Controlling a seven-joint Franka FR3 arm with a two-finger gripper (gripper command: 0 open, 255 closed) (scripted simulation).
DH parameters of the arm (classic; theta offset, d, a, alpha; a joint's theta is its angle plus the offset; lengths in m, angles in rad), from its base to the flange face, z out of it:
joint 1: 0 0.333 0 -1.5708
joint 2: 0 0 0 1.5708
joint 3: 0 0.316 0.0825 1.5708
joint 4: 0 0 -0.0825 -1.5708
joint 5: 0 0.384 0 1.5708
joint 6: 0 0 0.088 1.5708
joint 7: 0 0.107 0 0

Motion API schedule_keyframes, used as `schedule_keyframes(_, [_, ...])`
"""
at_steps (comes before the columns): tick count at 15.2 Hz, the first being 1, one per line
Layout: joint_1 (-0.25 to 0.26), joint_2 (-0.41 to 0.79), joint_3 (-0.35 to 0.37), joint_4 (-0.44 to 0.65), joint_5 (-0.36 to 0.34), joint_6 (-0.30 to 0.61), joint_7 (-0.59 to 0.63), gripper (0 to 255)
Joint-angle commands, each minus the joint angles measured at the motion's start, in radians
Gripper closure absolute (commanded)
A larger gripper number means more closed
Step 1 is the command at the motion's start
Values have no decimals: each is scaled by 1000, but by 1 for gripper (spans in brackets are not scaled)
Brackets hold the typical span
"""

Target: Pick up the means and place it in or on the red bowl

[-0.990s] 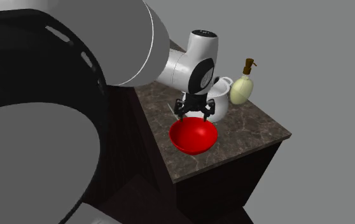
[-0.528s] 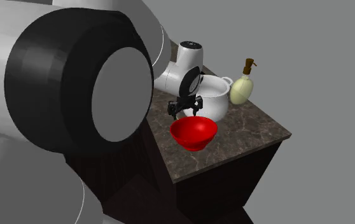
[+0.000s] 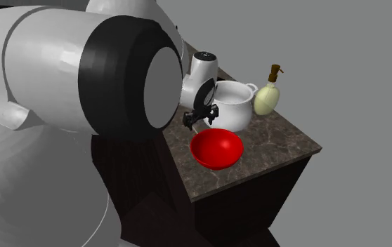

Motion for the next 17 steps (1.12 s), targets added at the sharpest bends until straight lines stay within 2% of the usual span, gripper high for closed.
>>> schedule_keyframes(1, [3,52,4,-12,7,27,-10,0])
schedule_keyframes(10, [4,70,6,-12,10,46,-13,0])
schedule_keyframes(11, [4,69,7,-13,10,46,-12,255])
schedule_keyframes(17, [4,69,6,-13,10,46,-12,255])
